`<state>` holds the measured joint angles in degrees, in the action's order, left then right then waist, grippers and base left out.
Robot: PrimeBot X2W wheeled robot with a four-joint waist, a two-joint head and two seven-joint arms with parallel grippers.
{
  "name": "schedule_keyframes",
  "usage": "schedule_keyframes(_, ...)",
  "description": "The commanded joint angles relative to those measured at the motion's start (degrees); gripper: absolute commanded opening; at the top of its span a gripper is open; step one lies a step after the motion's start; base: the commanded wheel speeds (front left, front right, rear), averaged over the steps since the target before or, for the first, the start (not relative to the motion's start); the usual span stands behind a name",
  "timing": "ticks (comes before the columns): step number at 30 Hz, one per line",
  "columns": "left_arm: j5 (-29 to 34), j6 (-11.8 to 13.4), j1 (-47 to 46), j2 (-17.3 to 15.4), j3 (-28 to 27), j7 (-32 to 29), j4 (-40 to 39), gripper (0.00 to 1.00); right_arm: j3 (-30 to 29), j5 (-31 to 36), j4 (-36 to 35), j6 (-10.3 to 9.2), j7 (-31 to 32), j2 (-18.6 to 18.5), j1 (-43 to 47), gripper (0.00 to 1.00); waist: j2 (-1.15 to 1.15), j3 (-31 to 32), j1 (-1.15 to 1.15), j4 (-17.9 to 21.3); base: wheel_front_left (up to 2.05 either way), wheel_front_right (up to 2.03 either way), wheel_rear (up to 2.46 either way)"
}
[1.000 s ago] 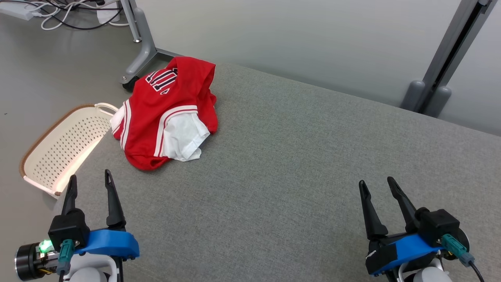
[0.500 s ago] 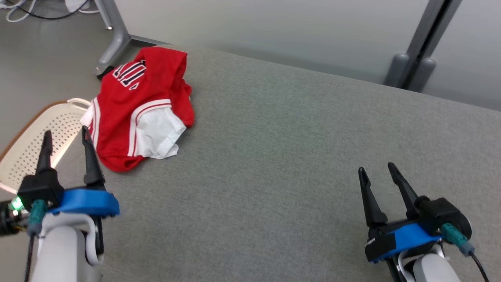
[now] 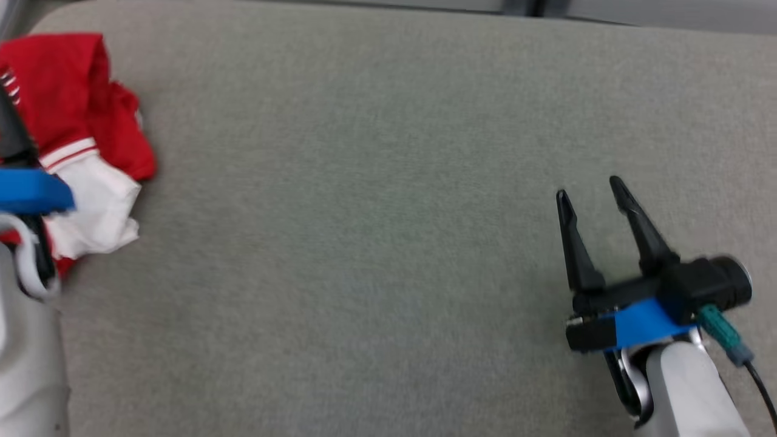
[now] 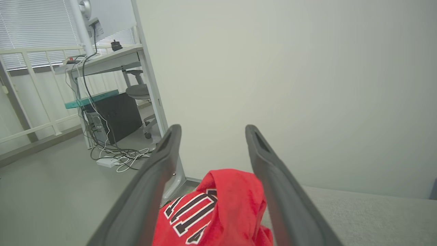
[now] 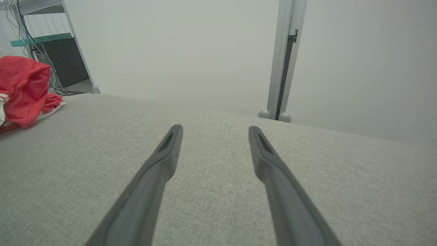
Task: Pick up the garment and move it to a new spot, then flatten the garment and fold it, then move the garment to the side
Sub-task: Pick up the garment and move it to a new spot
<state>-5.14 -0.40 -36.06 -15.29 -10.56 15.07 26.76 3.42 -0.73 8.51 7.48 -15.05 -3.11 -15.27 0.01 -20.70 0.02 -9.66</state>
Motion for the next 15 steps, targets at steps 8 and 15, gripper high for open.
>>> schedule_keyframes(8,-0.5,-1.0,-8.4,-6.9,-2.4,0.2,12.1,1.00,0.6,1.1,-5.3,0.03,-0.2,-0.3,-2.2,1.00,-0.01,-5.9,-0.02,4.3,0.00,0.00,0.00)
schedule_keyframes(15,-0.7,-2.0,-11.7,-9.5,-2.1,0.1,22.1,1.00,0.2,1.3,-6.2,0.03,-0.2,-0.3,-1.5,1.00,-0.01,-7.8,-0.02,5.4,0.00,0.00,0.00)
